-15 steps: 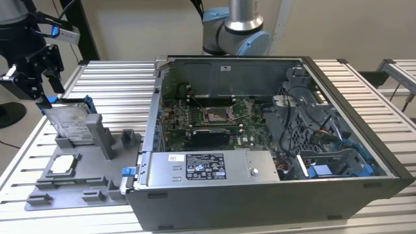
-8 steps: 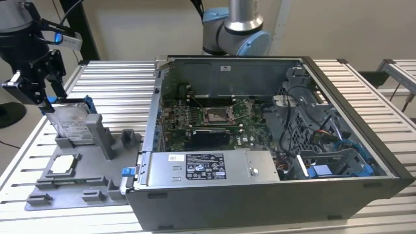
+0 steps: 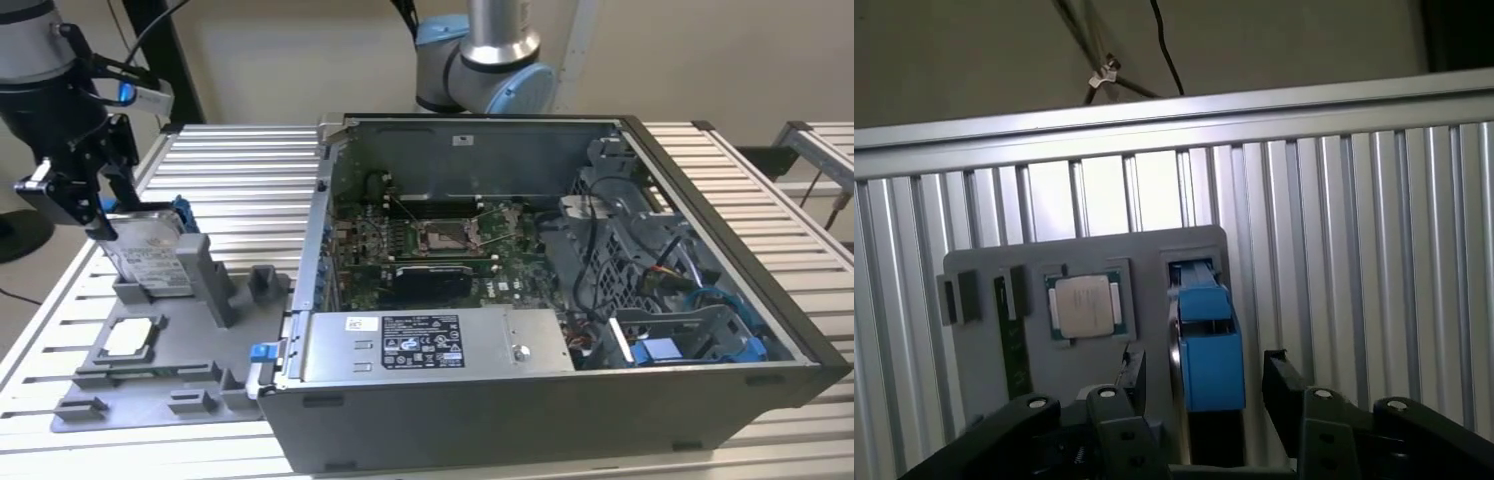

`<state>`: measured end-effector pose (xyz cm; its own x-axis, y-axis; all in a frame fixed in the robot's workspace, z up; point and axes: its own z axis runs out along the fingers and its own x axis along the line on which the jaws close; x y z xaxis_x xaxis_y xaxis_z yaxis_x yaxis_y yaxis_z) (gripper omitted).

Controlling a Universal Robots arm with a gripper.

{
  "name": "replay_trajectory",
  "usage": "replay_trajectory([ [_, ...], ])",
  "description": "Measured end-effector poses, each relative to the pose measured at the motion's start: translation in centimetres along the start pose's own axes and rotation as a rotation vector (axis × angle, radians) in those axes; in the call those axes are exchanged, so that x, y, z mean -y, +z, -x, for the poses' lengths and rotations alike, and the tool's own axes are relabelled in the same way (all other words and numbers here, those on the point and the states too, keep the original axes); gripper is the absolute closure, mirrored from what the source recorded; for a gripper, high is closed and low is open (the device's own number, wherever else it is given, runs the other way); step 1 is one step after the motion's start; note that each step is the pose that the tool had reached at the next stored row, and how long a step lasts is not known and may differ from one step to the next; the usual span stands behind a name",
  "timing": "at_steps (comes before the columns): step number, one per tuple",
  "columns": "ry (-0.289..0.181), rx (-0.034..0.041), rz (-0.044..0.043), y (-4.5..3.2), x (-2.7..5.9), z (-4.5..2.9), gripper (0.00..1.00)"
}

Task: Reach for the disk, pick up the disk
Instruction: 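Pick up the disk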

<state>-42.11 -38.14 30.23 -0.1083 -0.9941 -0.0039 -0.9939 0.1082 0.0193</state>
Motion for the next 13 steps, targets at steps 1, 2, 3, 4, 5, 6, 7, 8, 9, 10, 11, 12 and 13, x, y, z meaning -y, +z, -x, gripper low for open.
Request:
replay_trajectory([
  [1,-0.001,-0.0001,0.0003,0.18,0.0,0.0,0.0],
  [2,-0.003,0.0,0.0002,0.36,0.01,0.0,0.0],
  [3,-0.004,0.0,0.0001,0.54,0.01,0.0,0.0],
  [4,-0.005,0.0,0.0002,0.72,0.01,0.0,0.0],
  [5,-0.007,-0.0002,0.0003,0.9,0.02,0.0,0.0],
  [6,-0.008,-0.0002,0.0003,1.08,0.02,0.0,0.0],
  [7,-0.009,-0.0002,0.0003,1.26,0.03,-0.01,0.0],
  [8,-0.01,-0.0002,0.0002,1.46,0.03,-0.01,0.0],
  [9,-0.012,-0.0002,0.0003,1.63,0.03,-0.01,0.0],
  [10,-0.013,-0.0002,0.0002,1.8,0.04,-0.01,0.0],
  [11,-0.015,-0.0003,0.0003,1.99,0.04,-0.01,0.0],
  [12,-0.017,-0.0003,0.0003,2.18,0.04,-0.01,0.0],
  [13,-0.019,-0.0003,0.0003,2.37,0.05,-0.01,0.0],
])
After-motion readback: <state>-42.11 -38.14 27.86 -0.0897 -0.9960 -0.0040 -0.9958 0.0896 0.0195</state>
